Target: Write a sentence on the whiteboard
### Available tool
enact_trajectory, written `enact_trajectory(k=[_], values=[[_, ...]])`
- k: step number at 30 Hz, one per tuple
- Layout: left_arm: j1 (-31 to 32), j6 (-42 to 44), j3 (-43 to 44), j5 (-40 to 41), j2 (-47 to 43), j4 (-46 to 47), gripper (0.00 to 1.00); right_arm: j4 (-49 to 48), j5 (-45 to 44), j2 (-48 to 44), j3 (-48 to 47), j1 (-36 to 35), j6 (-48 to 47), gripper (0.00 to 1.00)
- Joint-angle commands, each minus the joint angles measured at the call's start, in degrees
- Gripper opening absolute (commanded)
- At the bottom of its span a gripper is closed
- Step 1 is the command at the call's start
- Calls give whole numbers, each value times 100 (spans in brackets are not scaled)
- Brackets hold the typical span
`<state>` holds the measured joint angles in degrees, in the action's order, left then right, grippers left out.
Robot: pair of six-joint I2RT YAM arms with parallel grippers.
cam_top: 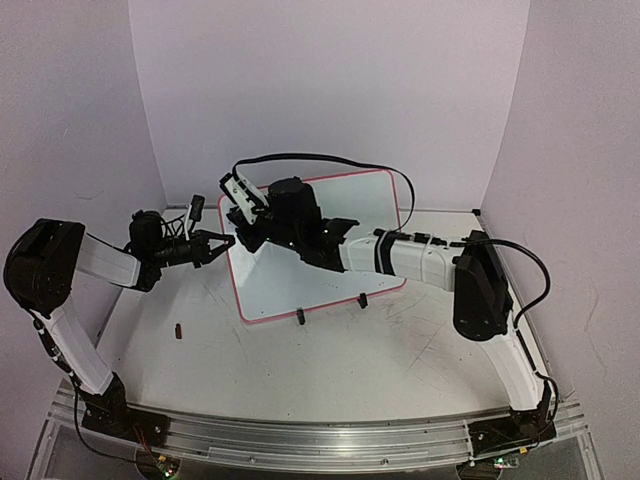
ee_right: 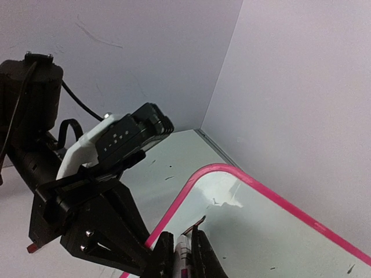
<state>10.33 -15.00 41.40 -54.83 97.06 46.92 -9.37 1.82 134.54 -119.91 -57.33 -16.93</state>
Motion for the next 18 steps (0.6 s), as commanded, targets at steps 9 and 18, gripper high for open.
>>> enact_trajectory(k=[9, 18], values=[[7, 625, -72, 365, -105, 187, 0, -80, -311, -555, 649, 42, 243, 0], [6, 630, -97, 366, -107, 193, 0, -375, -850, -367, 230, 57, 161, 0]])
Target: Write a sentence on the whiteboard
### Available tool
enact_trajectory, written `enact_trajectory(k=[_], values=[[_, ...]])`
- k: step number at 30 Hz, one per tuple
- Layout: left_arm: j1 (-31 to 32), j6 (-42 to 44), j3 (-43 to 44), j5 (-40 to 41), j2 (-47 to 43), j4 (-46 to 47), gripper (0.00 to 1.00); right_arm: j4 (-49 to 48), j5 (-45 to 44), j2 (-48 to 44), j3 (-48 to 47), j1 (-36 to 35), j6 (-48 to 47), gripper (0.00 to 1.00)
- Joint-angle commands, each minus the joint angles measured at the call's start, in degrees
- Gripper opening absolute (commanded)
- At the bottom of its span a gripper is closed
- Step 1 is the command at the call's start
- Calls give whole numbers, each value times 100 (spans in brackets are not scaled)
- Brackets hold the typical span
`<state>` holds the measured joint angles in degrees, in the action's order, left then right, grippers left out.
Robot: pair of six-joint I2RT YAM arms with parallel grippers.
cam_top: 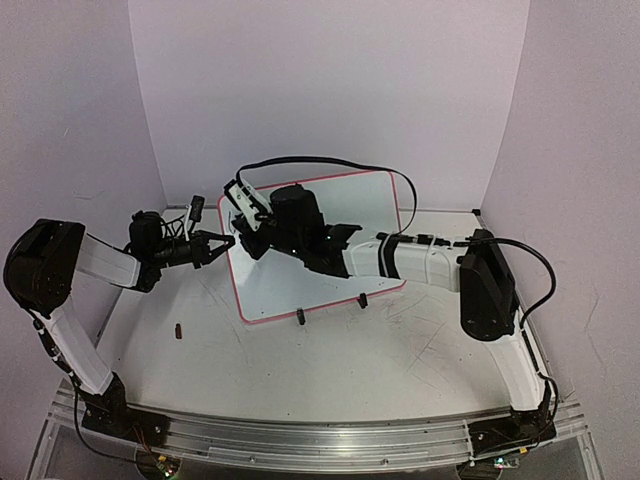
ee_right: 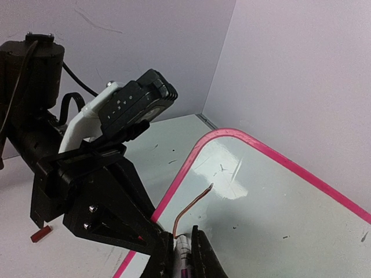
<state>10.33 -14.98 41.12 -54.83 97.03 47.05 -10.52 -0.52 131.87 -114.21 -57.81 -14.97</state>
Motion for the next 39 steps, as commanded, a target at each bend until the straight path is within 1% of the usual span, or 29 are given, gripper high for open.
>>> enact_trajectory(k=[1, 6, 11, 18, 26, 39], values=[[5, 628, -65, 363, -101, 179, 0, -280, -679, -78, -380, 115, -40, 0], [9, 628, -61, 358, -104, 173, 0, -306, -808, 10, -622, 180, -59, 0], [12, 636, -67, 355, -105, 177, 0, -286, -728, 8, -625, 198, -95, 0], [8, 635, -55, 362, -94, 175, 0, -275, -575, -290, 0, 190, 42, 0], [11, 619, -27, 338, -62, 179, 0, -361, -608, -663, 730, 182, 271, 0], [10, 619, -34, 339, -86, 177, 0, -355, -491, -741, 920, 162, 383, 0]])
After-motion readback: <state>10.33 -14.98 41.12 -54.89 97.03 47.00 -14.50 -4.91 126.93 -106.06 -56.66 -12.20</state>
